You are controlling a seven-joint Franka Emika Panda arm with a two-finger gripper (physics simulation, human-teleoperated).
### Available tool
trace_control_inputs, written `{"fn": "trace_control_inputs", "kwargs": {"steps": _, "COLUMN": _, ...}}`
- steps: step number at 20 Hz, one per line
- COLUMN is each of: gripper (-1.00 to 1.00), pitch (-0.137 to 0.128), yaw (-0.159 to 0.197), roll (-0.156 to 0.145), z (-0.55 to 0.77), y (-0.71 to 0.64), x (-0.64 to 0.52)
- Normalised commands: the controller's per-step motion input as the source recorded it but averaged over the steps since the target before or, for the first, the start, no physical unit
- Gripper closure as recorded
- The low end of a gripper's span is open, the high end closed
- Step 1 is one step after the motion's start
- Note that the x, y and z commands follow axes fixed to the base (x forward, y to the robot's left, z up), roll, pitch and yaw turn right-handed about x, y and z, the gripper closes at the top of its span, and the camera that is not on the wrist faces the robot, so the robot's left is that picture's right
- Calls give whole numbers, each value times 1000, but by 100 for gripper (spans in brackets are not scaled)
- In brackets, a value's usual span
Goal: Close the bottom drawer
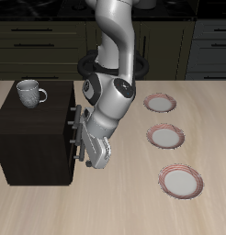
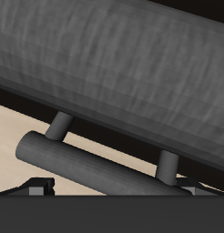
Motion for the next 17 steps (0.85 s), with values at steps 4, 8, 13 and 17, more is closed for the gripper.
{"fn": "trace_control_inputs", "kwargs": {"steps": 4, "gripper": -100, "pitch": -42, "yaw": 38, "roll": 5, "z": 137, "y": -4, "x": 181}}
{"fn": "trace_control_inputs", "kwargs": {"steps": 8, "gripper": -100, "pitch": -53, "yaw": 92, "roll": -48, "z": 262, "y": -282, "x": 207}}
{"fn": "trace_control_inputs", "kwargs": {"steps": 13, "gripper": -100, "pitch": -45, "yaw": 21, "roll": -36, "z": 388, "y": -251, "x": 59}}
{"fn": "trace_control_inputs", "kwargs": {"steps": 17, "gripper": -100, "pitch": -17, "yaw": 1, "roll": -25, "z": 176, "y": -203, "x": 30}}
